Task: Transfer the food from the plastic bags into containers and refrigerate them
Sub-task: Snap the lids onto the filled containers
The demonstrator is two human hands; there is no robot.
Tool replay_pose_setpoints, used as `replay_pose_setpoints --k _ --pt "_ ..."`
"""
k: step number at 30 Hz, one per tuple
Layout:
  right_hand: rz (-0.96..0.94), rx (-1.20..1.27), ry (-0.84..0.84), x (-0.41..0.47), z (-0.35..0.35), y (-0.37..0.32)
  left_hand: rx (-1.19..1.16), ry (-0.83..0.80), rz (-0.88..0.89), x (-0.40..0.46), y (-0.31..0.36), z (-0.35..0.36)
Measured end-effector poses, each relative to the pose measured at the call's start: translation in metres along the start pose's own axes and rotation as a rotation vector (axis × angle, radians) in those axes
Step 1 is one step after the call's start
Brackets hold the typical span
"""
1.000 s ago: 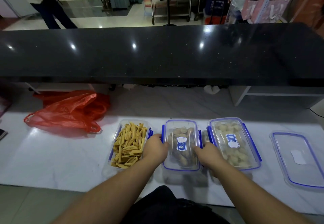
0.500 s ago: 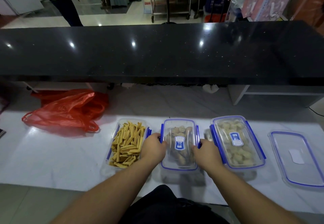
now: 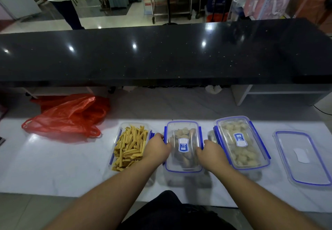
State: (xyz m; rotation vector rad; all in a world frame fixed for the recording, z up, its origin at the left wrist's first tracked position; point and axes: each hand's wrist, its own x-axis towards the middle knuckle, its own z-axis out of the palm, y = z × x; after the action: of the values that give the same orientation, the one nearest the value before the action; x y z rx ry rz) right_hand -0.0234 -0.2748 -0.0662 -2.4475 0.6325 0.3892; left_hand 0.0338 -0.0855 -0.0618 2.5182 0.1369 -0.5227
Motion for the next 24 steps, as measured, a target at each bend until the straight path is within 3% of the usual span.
replay_pose_setpoints --k 6,14,19,24 --pt "-0.073 0.123 0.178 -0.014 -0.043 0.018 0.067 0.149 0.200 -0.004 0.042 -0.001" --pt "0.124 0.223 0.379 -0.008 -0.108 0.112 0.102 -0.094 0.527 -0.029 0.160 0.063" --pt "0.288 0.209 0.400 -0.011 -0.135 0.193 0.119 -0.247 0.618 -0.054 0.224 0.118" --pt "0.436 0.194 0.365 -0.010 -0.147 0.261 0.177 -0.410 0.595 -0.072 0.268 0.169"
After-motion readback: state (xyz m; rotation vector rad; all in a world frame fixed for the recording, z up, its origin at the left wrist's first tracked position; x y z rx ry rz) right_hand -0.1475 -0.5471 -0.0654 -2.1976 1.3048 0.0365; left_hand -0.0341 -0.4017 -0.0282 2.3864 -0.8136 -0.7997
